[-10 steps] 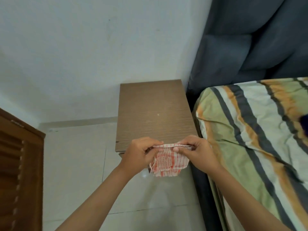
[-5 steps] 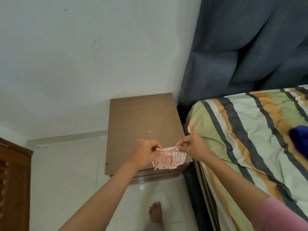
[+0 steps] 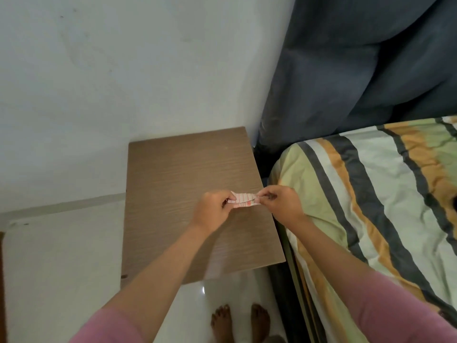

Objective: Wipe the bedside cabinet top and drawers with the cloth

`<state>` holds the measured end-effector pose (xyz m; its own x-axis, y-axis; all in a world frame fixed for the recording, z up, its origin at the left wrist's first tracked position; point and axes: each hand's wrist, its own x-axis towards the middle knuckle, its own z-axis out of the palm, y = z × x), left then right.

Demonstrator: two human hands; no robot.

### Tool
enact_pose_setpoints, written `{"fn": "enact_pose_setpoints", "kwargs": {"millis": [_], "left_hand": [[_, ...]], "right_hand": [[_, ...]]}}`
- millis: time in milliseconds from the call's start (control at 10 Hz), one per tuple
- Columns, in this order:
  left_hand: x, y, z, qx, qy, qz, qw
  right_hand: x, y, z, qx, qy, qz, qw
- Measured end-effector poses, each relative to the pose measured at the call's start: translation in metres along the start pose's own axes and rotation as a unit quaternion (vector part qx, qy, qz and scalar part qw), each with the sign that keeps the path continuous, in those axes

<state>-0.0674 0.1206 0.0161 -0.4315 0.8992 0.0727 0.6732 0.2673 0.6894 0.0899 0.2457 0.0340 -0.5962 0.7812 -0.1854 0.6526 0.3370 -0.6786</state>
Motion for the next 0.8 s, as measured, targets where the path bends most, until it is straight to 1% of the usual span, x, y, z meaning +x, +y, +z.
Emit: {"fn": "enact_pose_setpoints", "kwargs": {"millis": [100, 200, 300, 400, 500, 600, 700, 800], "left_hand": [[-0.011, -0.016, 0.027, 0.012, -0.024, -0.029, 0.999], [-0.033, -0.026, 0.051, -0.002, -0.076, -0.086, 0.993], [-0.055, -0.033, 0.067, -0.002, -0.163, -0.133, 0.978], [-0.069, -0.033, 0.073, -0.018, -0.217, -0.148, 0.965], [-0.073, -0.031, 0.077, -0.015, -0.2, -0.14, 0.97], [-0.073, -0.021, 0.076, -0.009, -0.193, -0.162, 0.968], [-0.072, -0.005, 0.071, -0.039, -0.175, -0.179, 0.968], [-0.071, 0.022, 0.057, -0.122, -0.114, -0.213, 0.963]], "right_hand": [[-0.008, 0.019, 0.016, -0.01, -0.02, 0.03, 0.999], [-0.024, 0.042, 0.031, -0.027, -0.075, 0.066, 0.995], [-0.036, 0.067, 0.049, -0.001, -0.114, 0.116, 0.987], [-0.046, 0.079, 0.06, -0.003, -0.15, 0.143, 0.978], [-0.048, 0.081, 0.062, 0.004, -0.154, 0.136, 0.979], [-0.05, 0.075, 0.057, 0.013, -0.158, 0.143, 0.977], [-0.052, 0.063, 0.045, 0.035, -0.137, 0.138, 0.98], [-0.058, 0.046, 0.025, 0.094, -0.076, 0.141, 0.983]]}}
